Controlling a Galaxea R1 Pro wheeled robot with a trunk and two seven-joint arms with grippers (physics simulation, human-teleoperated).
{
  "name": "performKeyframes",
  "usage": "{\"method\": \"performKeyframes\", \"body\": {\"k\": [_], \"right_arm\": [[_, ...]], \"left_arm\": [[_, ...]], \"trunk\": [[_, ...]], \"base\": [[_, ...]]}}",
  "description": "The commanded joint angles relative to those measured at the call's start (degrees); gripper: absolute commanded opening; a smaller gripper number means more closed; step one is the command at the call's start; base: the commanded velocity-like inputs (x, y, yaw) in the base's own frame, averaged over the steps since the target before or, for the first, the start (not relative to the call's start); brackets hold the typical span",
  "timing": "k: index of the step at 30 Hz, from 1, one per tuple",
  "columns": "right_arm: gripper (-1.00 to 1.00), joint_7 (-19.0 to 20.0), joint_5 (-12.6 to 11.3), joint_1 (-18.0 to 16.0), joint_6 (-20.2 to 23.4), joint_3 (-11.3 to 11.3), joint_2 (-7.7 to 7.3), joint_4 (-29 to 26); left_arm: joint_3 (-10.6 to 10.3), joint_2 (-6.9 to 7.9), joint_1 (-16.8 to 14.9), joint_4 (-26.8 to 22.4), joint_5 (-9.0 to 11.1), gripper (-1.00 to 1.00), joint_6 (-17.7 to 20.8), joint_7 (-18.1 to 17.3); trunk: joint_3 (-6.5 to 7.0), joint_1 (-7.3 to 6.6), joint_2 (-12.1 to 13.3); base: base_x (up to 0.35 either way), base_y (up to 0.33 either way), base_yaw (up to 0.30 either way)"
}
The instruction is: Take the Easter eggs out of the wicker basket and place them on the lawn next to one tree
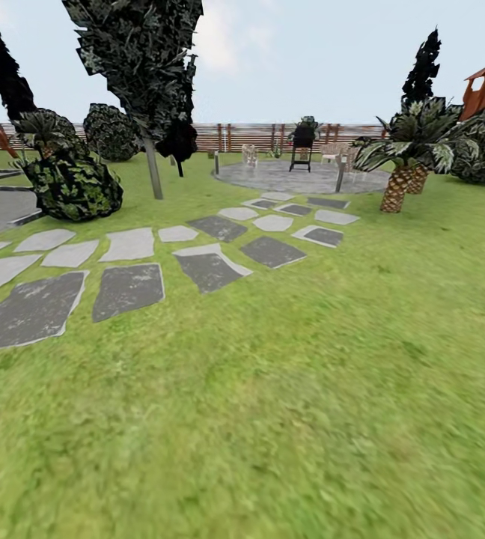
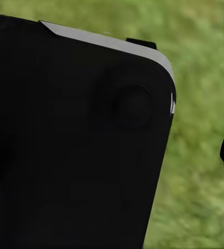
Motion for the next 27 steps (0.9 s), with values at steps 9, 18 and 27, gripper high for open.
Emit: {"method": "performKeyframes", "body": {"k": [9, 18, 27], "right_arm": [[1.00, 0.0, 0.2, 0.0, 0.2, 0.1, -0.02, 0.0], [1.00, 0.0, 0.2, 0.0, 0.3, 0.1, -0.02, 0.6], [1.00, 0.0, 0.4, 0.0, 0.2, 0.1, 0.00, 0.6]], "left_arm": [[0.0, -0.01, 0.0, 0.0, 0.1, 1.00, -0.1, 0.0], [0.0, 0.00, 0.0, 0.0, 0.1, 1.00, -0.1, 0.0], [0.0, -0.01, 0.0, 0.0, 0.1, 1.00, -0.1, 0.0]], "trunk": [[-0.05, 0.03, 0.0], [-0.05, 0.03, 0.0], [-0.05, 0.03, 0.0]], "base": [[0.339, 0.000, 0.000], [0.340, 0.000, 0.000], [0.339, 0.000, 0.000]]}}
